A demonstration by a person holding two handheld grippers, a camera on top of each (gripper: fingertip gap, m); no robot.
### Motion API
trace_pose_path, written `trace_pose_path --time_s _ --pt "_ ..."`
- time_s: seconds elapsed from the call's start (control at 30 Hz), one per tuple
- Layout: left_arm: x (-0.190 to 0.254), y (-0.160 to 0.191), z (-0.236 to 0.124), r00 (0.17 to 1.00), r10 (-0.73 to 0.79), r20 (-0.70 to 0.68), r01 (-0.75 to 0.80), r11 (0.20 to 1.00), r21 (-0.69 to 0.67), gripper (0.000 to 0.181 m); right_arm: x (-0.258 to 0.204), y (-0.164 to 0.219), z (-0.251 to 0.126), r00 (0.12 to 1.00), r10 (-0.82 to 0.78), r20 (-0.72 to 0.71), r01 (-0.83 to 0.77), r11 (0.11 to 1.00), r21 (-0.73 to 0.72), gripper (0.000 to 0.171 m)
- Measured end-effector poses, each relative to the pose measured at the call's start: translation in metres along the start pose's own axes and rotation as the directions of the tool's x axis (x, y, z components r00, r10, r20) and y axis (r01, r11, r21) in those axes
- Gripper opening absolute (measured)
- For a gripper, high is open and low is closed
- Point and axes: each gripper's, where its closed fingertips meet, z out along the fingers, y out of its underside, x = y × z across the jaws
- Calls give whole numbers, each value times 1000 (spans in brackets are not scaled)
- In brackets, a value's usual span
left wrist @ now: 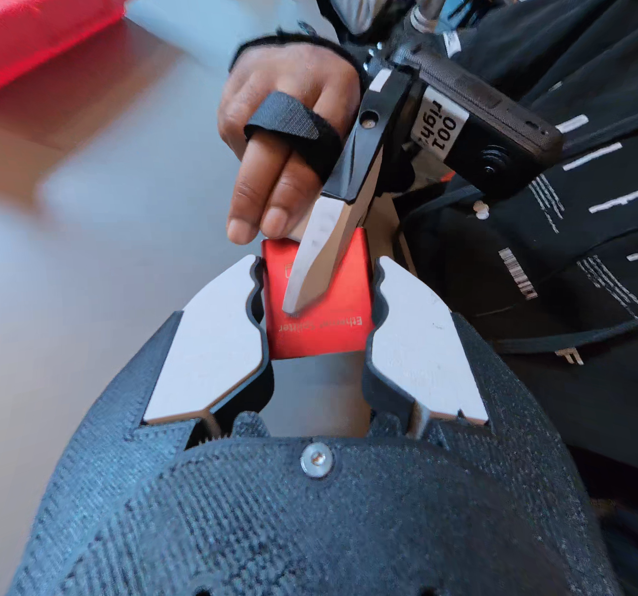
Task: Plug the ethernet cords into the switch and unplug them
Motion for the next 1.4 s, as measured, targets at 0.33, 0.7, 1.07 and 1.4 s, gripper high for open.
trace_pose_path --time_s 0.33,0.7,1.07,1.4 --pt "-37 -16 -22 834 278 477 -273 959 -83 55 15 55 -6 913 407 -28 -407 903 -140 29" --pt "-43 -8 -6 828 325 457 -319 943 -92 30 17 43 -19 738 667 103 -666 745 -48 34" --pt "-45 -8 -17 831 292 474 -284 955 -92 28 40 41 -36 760 649 36 -650 759 46 48" --pt "-48 4 0 749 431 502 -341 902 -266 28 0 51 -22 873 473 117 -449 875 -183 31"
